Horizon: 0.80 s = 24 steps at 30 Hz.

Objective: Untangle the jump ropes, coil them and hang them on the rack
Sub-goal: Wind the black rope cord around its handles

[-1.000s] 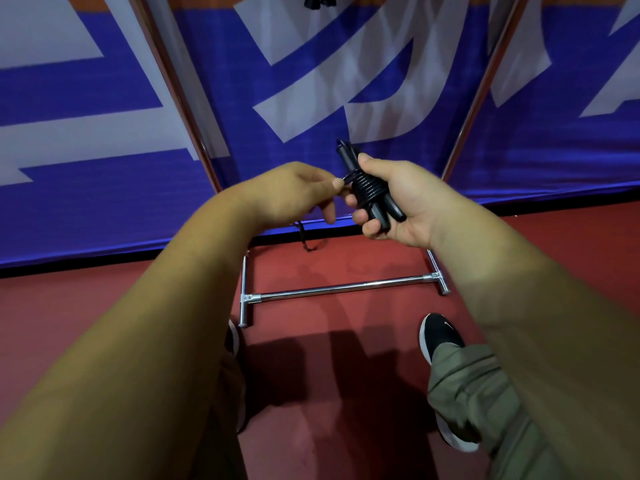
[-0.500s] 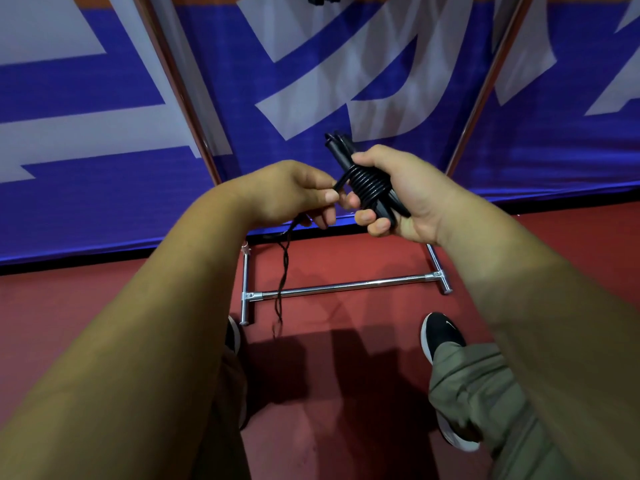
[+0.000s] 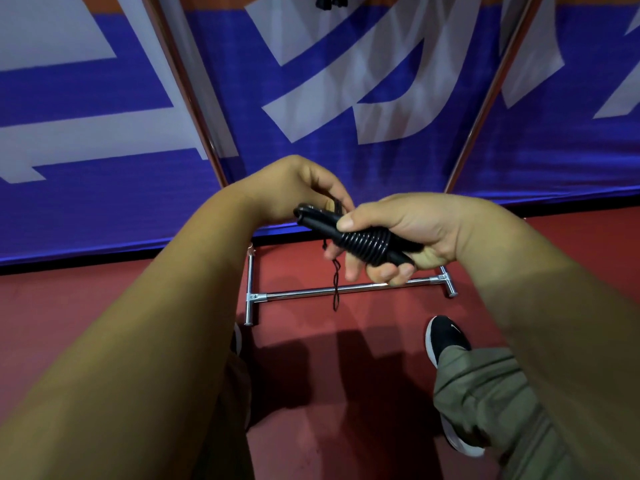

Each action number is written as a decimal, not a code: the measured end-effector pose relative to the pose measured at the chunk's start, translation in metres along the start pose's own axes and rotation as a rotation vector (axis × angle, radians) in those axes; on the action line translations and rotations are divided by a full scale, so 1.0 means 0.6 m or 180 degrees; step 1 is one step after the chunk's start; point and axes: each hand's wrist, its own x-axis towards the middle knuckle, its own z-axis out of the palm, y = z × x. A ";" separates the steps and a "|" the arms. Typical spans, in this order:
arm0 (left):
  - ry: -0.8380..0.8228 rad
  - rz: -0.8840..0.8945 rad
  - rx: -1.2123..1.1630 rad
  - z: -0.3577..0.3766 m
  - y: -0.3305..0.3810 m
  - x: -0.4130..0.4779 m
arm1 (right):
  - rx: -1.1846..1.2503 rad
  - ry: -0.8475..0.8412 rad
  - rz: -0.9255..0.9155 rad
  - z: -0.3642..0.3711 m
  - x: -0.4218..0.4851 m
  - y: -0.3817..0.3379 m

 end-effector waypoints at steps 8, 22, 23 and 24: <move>0.0375 0.0153 0.0627 0.001 0.011 0.008 | -0.0699 0.0659 0.0272 -0.016 0.023 0.018; 0.0187 -0.1024 0.0514 0.027 0.000 0.018 | -0.1573 0.2254 -0.0103 -0.040 0.071 0.029; 0.0191 -0.1112 0.0436 0.028 0.002 0.016 | -0.1574 0.2276 -0.0138 -0.039 0.073 0.028; 0.0193 -0.1205 0.0343 0.030 0.006 0.015 | -0.1579 0.2290 -0.0160 -0.038 0.074 0.028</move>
